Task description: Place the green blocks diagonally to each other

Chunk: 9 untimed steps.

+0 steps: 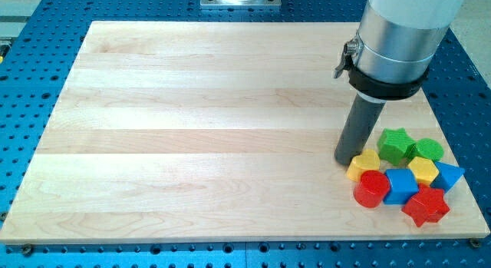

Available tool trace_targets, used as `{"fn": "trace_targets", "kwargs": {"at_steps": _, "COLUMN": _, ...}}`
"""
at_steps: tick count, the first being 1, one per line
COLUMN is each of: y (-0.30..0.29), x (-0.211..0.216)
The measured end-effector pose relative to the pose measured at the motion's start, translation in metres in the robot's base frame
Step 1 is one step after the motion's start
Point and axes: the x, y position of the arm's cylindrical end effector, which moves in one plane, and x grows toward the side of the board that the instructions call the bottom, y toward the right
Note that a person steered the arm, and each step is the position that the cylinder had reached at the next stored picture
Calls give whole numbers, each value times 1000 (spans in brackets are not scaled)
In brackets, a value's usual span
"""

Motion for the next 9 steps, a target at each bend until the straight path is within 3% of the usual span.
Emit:
{"fn": "trace_targets", "kwargs": {"at_steps": 1, "y": 0, "x": 0}}
{"fn": "trace_targets", "kwargs": {"at_steps": 3, "y": 4, "x": -131}}
{"fn": "trace_targets", "kwargs": {"at_steps": 4, "y": 10, "x": -132}}
{"fn": "trace_targets", "kwargs": {"at_steps": 5, "y": 73, "x": -117}}
{"fn": "trace_targets", "kwargs": {"at_steps": 6, "y": 96, "x": -117}}
{"fn": "trace_targets", "kwargs": {"at_steps": 7, "y": 172, "x": -111}}
{"fn": "trace_targets", "kwargs": {"at_steps": 8, "y": 198, "x": -108}}
{"fn": "trace_targets", "kwargs": {"at_steps": 9, "y": 199, "x": -73}}
